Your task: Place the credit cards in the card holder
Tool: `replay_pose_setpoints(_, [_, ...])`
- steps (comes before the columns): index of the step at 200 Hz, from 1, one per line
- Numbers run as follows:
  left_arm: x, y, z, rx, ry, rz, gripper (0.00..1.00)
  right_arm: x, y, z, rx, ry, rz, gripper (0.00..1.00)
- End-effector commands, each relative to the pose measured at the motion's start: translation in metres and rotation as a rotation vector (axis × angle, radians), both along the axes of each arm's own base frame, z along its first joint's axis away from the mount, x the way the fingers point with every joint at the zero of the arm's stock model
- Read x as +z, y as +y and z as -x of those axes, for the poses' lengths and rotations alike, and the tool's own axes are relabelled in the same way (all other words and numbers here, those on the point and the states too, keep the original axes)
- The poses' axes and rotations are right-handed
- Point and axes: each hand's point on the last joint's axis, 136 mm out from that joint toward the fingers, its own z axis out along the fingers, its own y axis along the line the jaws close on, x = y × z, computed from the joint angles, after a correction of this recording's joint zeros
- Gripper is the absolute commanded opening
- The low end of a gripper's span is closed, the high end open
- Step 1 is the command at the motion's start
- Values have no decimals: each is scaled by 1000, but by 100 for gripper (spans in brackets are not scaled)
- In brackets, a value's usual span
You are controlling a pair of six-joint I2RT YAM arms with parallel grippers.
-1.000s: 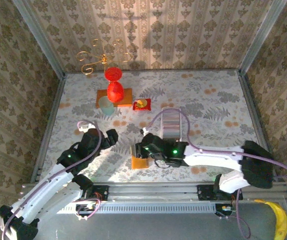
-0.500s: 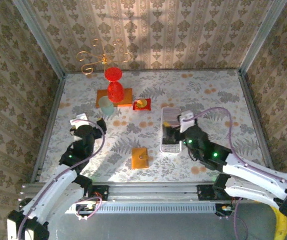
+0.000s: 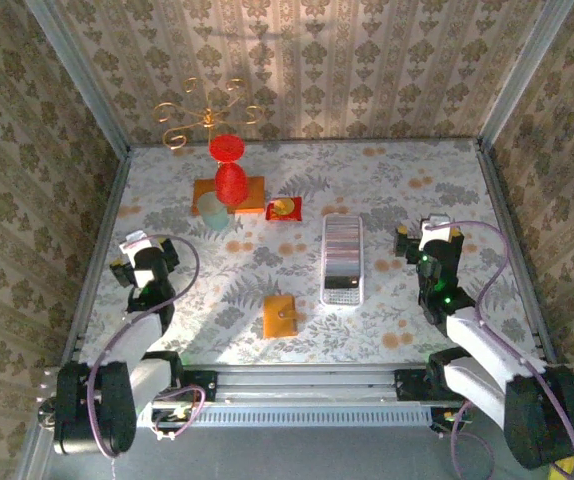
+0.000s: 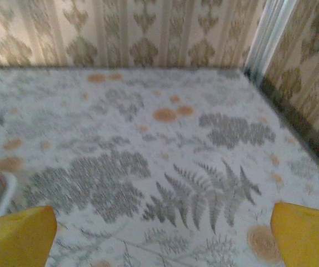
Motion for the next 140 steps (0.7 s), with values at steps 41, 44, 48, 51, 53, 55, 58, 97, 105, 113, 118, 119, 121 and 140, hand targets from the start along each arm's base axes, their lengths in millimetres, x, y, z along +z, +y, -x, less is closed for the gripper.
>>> replay_pose_setpoints(41, [4,-18,-47,-134,-36,-10,100,-16,3,-25,66,-34,-34,100])
replay_pose_setpoints(44, [4,-19,-50,-145,-34,-12,100,-16,3,-26,68,-37,-34,100])
replay_pose_setpoints(48, [4,-22,-53,-159,-34,-14,100,-16,3,-28,72,-38,-34,100])
replay_pose_setpoints(51, [4,-23,-56,-172,-34,-16,100,-16,4,-29,76,-40,-34,100])
replay_pose_setpoints(53, [4,-25,-58,-180,-35,-16,100,-16,4,-29,78,-41,-34,100])
replay_pose_setpoints(55, [4,-26,-59,-187,-36,-17,100,-16,4,-30,82,-42,-35,100])
replay_pose_setpoints(58, [4,-28,-62,-202,-37,-21,100,-16,4,-31,84,-43,-35,100])
replay_pose_setpoints(97, [-11,-49,-80,-344,-26,-47,100,-18,10,-45,135,-85,-51,100])
replay_pose_setpoints(105, [-14,-53,-82,-370,-26,-46,100,-22,8,-48,128,-96,-50,100])
replay_pose_setpoints(113, [-21,-53,-84,-368,-37,-54,100,-36,7,-51,124,-77,-53,100])
replay_pose_setpoints(118, [-18,-52,-86,-370,-69,-77,100,-41,8,-54,129,-70,-53,100])
replay_pose_setpoints(119, [-18,-53,-86,-372,-68,-77,100,-43,9,-54,133,-68,-51,100])
replay_pose_setpoints(121, [-18,-54,-86,-379,-64,-74,100,-45,9,-56,137,-64,-51,100])
replay_pose_setpoints(140, [-21,-56,-89,-384,-24,-71,100,-49,15,-67,171,2,-53,100])
